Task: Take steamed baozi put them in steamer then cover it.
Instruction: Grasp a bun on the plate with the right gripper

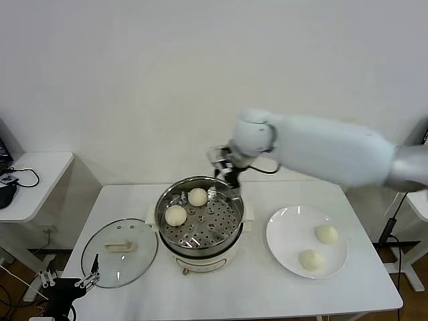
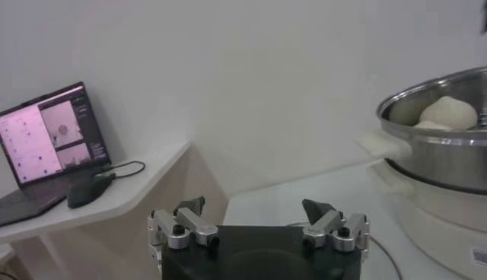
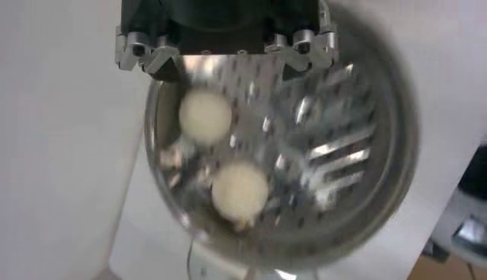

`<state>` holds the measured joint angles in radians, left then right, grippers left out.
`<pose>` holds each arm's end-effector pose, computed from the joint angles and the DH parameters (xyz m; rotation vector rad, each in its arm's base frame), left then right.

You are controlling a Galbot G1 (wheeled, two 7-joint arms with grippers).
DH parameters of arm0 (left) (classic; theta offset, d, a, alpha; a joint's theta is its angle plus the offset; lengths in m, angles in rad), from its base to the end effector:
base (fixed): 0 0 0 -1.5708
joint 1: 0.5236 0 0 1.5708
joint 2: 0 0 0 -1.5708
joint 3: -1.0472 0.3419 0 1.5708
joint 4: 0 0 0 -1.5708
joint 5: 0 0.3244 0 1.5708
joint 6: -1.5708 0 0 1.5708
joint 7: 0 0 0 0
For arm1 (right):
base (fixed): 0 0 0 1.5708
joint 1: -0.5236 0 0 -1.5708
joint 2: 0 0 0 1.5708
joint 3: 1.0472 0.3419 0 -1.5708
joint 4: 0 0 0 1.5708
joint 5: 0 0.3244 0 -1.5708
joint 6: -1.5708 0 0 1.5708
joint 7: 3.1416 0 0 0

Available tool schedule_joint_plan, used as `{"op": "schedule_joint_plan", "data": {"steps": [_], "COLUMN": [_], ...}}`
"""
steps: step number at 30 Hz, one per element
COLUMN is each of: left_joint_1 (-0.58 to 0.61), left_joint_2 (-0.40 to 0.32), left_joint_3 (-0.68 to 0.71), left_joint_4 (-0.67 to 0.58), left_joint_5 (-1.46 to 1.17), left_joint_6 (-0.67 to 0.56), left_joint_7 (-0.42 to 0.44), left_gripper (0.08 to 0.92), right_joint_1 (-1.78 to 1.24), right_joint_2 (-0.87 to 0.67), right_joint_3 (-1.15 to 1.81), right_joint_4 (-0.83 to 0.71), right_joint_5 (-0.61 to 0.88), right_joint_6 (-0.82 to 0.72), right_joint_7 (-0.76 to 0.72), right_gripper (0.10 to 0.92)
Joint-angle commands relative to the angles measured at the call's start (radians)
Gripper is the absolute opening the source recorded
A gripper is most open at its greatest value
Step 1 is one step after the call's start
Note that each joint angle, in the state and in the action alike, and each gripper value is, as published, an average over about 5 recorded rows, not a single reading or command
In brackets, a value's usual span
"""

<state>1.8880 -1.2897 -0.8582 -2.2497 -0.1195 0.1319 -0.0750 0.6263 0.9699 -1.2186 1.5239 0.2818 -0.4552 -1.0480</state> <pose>0.0772 0.1180 -0.2509 0.2187 -2.8697 -0.4614 0.4782 0.0615 -0.0063 1.5028 -1.3677 1.6564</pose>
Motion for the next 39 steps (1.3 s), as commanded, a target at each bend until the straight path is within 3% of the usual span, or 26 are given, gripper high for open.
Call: {"op": "schedule_joint_plan", "data": {"steps": [1,18,39], "left_joint_1": [-0.005,-0.005,0.000], "left_joint_2": [0.016,0.007,-0.006], "left_joint_3": [0.007,0.028,0.020], "left_joint_4": [0.012,0.022,0.038], "left_joint_5": [0.001,0.017,0.028], "left_joint_6": [0.001,0.003,0.001], "left_joint_7": [0.001,0.003,0.005], "left_gripper": [0.823,0.823,0.823], "right_joint_1": [0.007,-0.516,-0.775], "right_joint_2": [-0.443,-0.624,-0.521], "right_joint_3": [0.019,0.235,0.389], "right_joint_4": [0.194,0.215,0.083], "right_joint_5": [-0.142,-0.387,-0.455], "right_joint_6": [0.120,0.188,0.186], "right_joint_7": [-0.089,-0.071,-0.022], "right_gripper": [0.823,0.823,0.823]}}
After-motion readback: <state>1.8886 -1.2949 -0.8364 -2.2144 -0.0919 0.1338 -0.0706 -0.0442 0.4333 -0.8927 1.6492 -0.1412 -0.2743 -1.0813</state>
